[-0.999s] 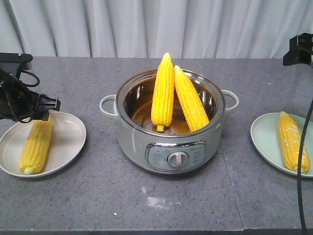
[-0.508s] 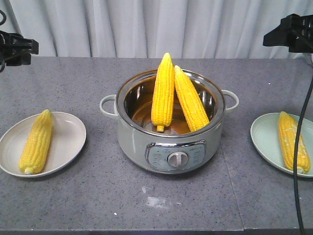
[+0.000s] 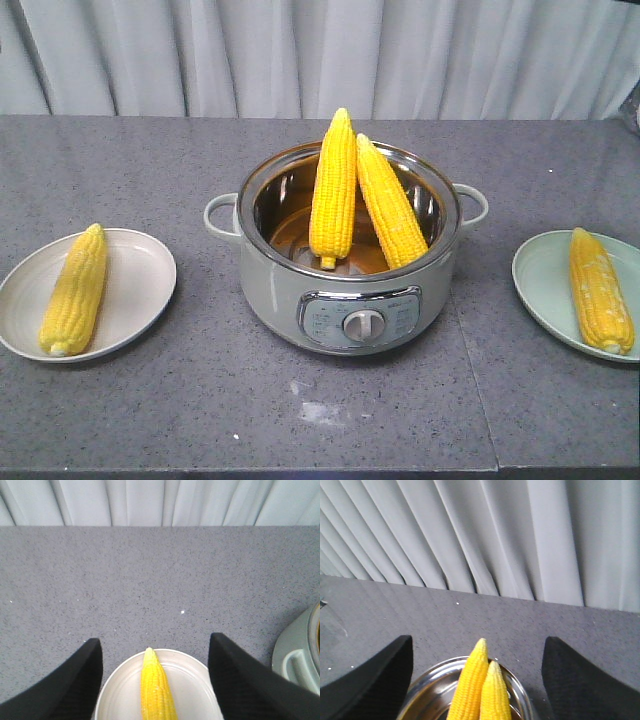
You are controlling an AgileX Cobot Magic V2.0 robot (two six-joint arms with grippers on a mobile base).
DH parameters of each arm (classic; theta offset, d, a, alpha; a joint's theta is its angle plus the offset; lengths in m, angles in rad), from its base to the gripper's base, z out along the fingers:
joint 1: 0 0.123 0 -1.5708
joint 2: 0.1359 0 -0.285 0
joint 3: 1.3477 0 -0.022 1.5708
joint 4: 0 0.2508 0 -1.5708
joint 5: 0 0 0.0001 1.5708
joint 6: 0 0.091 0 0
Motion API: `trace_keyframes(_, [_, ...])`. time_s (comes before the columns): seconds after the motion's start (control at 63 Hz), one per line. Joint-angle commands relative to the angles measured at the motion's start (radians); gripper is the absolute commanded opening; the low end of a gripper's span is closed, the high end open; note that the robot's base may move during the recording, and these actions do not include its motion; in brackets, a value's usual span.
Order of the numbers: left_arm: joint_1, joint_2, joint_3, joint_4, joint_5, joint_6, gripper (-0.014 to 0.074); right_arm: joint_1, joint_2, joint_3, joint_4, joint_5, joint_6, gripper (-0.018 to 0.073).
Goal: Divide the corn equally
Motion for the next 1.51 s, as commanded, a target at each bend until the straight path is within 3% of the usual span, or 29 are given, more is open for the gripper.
trace_keyframes(0.0, [0.001,-0.054,-0.033,-0.004,-0.033,0.028,0.0451,-0.001,-0.056,-0.031,0.102,-0.016,-0.030,0.0529])
trace_keyframes(0.333, [0.001,-0.088,-0.030,-0.004,0.026,0.033,0.0451,-0.001,-0.081,-0.031,0.199,0.027,-0.045,0.0529])
trace_keyframes(1.491, [0.001,-0.088,-0.030,-0.004,0.033,0.032,0.0451,-0.001,-0.081,-0.031,0.199,0.068,-0.047,0.0529])
